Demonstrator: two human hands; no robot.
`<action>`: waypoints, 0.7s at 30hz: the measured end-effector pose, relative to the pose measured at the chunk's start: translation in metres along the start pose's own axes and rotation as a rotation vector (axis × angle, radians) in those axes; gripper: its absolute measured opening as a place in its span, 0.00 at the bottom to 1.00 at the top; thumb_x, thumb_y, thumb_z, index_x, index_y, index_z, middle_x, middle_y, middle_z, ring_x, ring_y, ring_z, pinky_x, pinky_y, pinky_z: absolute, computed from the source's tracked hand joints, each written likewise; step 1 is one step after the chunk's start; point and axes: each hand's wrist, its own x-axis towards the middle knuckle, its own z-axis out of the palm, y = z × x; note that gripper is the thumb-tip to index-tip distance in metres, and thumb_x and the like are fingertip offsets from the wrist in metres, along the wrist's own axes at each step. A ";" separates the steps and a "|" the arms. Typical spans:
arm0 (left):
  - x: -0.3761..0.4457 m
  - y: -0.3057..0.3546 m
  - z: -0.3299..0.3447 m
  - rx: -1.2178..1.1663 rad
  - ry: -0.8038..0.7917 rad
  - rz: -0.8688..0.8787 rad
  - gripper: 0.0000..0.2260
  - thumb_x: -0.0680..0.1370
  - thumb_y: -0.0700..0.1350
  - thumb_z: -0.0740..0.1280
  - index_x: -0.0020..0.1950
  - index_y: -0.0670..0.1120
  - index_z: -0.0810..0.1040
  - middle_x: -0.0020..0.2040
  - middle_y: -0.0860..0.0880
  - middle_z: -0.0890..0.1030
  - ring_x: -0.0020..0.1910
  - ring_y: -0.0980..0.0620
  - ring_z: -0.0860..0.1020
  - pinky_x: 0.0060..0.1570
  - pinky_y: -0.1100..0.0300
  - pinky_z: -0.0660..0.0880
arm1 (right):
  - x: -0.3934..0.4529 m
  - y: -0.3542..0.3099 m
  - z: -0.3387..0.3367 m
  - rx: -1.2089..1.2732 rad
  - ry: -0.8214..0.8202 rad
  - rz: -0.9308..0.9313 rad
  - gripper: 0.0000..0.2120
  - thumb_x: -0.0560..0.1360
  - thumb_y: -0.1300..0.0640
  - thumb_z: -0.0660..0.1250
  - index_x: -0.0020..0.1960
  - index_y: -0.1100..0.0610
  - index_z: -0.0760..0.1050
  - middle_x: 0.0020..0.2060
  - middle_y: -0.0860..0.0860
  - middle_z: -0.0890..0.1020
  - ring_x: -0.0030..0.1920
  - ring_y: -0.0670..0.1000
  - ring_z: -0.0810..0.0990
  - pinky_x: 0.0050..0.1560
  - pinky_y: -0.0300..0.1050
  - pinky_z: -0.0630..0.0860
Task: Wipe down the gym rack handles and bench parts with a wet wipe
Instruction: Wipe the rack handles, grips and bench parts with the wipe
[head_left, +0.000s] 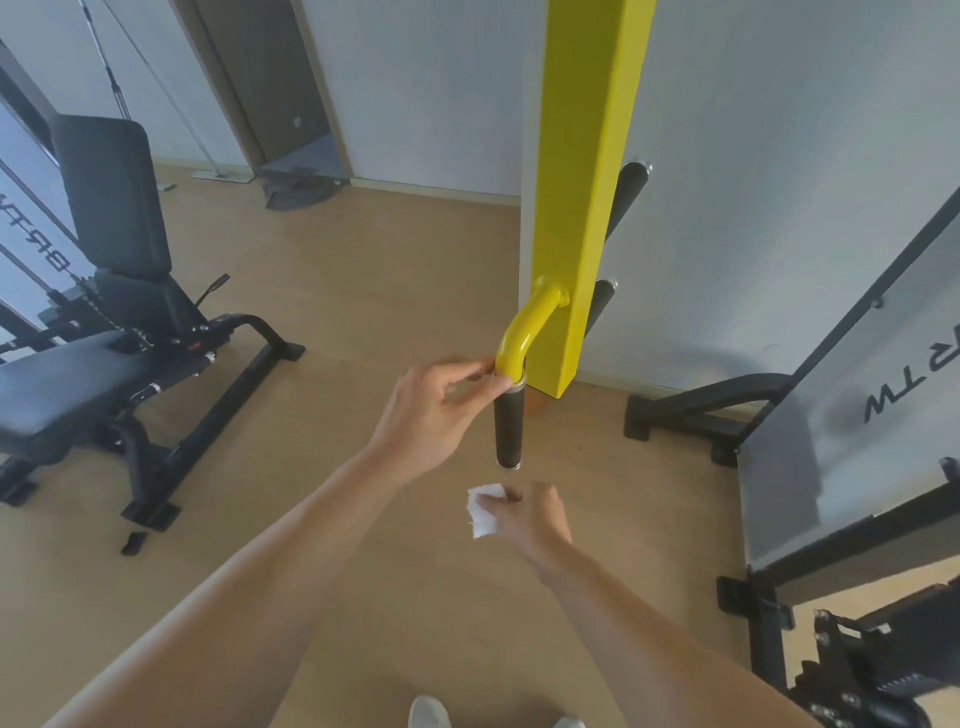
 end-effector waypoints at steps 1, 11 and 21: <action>-0.002 -0.006 -0.003 -0.068 0.011 -0.051 0.10 0.79 0.57 0.67 0.57 0.58 0.85 0.44 0.65 0.84 0.39 0.67 0.78 0.44 0.67 0.74 | -0.005 -0.006 0.005 0.048 0.003 -0.040 0.03 0.71 0.52 0.71 0.39 0.50 0.83 0.33 0.43 0.85 0.36 0.46 0.84 0.36 0.38 0.75; 0.015 -0.123 -0.057 -0.371 0.003 -0.463 0.21 0.77 0.65 0.66 0.48 0.50 0.87 0.44 0.50 0.88 0.47 0.51 0.86 0.51 0.57 0.81 | 0.015 -0.082 0.087 0.552 -0.045 -0.175 0.13 0.80 0.53 0.66 0.54 0.60 0.84 0.49 0.55 0.87 0.49 0.50 0.85 0.50 0.45 0.80; 0.129 -0.216 -0.127 -0.337 -0.275 -0.357 0.04 0.76 0.51 0.74 0.42 0.53 0.85 0.36 0.57 0.85 0.35 0.58 0.78 0.41 0.64 0.75 | 0.097 -0.150 0.170 0.728 0.161 -0.082 0.17 0.80 0.50 0.64 0.60 0.62 0.81 0.56 0.59 0.85 0.53 0.53 0.83 0.52 0.44 0.77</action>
